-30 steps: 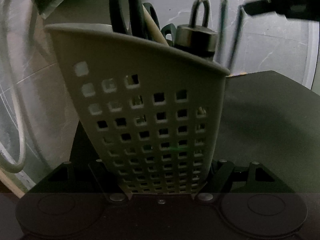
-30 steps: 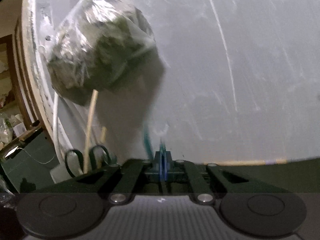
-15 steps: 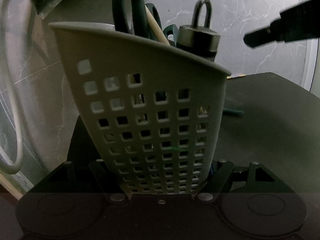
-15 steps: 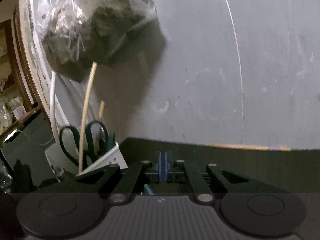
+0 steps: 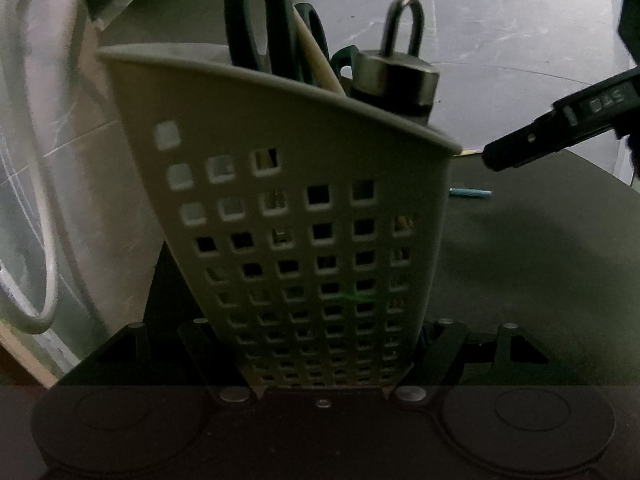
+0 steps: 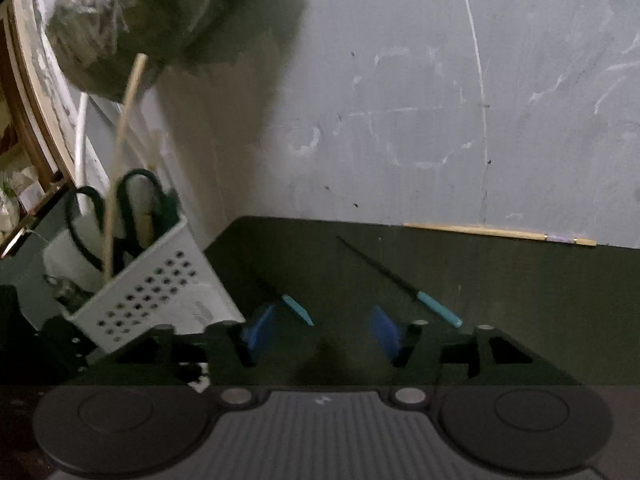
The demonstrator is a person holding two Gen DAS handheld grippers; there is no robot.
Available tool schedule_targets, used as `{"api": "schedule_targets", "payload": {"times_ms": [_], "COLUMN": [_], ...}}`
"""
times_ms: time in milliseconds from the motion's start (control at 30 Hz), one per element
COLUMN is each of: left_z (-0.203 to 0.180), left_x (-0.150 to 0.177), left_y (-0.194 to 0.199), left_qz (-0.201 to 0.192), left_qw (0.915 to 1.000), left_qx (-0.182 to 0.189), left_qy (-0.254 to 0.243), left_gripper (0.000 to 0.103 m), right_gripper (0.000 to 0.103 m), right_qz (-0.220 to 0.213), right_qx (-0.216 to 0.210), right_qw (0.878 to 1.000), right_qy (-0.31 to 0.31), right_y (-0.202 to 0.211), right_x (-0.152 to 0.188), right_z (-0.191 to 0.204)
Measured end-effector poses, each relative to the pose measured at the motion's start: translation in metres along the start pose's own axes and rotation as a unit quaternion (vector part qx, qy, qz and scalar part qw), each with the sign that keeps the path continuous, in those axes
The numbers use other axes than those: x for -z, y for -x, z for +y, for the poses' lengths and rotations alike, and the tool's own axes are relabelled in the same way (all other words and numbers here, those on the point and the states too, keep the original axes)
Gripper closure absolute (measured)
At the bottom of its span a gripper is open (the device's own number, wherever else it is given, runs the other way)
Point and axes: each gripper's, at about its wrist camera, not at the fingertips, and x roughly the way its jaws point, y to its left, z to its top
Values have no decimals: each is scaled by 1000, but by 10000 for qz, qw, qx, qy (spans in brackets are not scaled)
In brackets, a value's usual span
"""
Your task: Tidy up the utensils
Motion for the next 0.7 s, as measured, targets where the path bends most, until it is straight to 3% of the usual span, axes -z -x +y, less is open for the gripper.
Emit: {"api": "schedule_targets", "payload": {"times_ms": [433,600,700], "left_z": [-18,-21,-23], "left_x": [-5,-6,-7], "left_y": [10,16,18], "left_qz": [95,120,119], "left_qw": [9993,9989,9987], "left_qx": [-300,-361,-396], "left_qy": [217,279,312], "left_gripper": [26,26,26], "right_gripper": [37,36,44], "right_qz": [665,1316,1743], "right_qx": [191,234,217], "right_qw": [9935,9793,9686], "right_qy": [907,1522,1761], "right_y": [-77,-113,-125], "right_x": [-46,-62,-67], "right_z": [-24,-32,-35]}}
